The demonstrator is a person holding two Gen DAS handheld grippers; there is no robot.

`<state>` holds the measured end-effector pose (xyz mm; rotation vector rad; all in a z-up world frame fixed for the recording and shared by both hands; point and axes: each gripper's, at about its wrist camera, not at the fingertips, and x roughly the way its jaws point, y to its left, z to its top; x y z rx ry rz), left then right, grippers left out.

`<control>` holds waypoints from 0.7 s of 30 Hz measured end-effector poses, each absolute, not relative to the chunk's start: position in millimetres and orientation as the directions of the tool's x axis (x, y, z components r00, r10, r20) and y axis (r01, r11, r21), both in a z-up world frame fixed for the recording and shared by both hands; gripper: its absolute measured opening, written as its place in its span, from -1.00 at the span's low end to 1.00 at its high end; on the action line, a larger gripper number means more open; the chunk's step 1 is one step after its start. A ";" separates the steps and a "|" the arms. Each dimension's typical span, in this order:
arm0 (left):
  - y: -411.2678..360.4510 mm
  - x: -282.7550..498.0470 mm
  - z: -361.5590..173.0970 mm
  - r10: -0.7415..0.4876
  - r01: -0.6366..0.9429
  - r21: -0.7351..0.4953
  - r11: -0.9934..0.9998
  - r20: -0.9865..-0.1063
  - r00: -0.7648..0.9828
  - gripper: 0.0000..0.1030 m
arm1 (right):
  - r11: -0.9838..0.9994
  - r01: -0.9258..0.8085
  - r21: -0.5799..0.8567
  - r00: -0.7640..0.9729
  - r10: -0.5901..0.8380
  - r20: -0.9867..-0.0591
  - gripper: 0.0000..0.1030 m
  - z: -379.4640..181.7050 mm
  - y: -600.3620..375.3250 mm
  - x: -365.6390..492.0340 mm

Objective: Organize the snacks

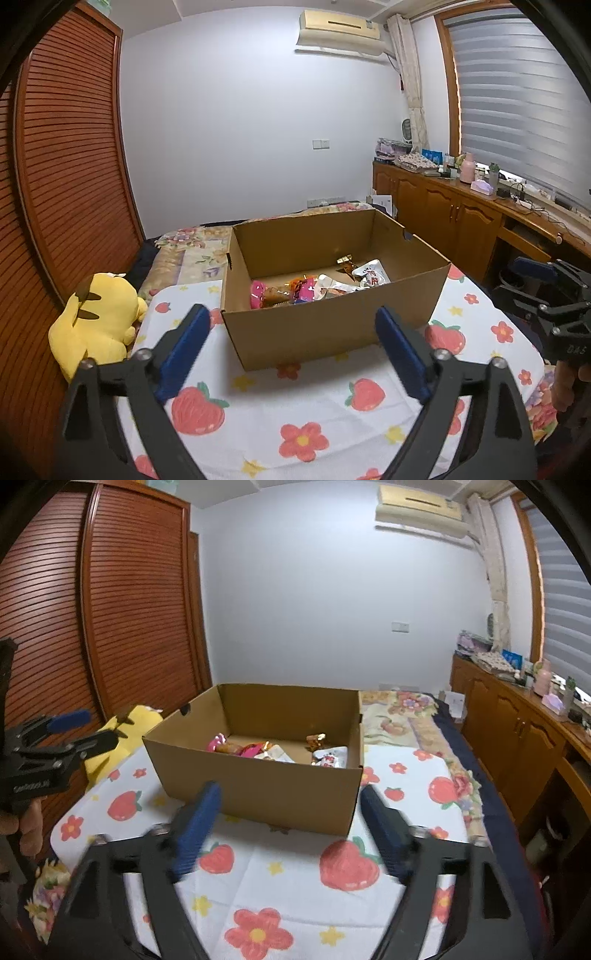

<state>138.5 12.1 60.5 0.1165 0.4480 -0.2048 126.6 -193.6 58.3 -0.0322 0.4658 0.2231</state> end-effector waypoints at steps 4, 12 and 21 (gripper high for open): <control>9.9 126.1 61.3 -0.145 0.195 0.082 0.977 -0.407 0.902 0.99 | 0.980 -0.198 0.014 0.884 0.185 -0.429 0.83 59.5 -192.8 115.9; 6.8 115.4 56.0 -0.102 0.146 0.079 0.986 -0.407 0.908 1.00 | 0.989 -0.150 0.002 0.907 0.138 -0.398 1.00 63.1 -192.1 104.1; 8.4 92.7 57.2 -0.078 0.109 0.058 0.992 -0.393 0.916 1.00 | 0.990 -0.141 -0.006 0.913 0.127 -0.387 1.00 64.9 -188.5 94.0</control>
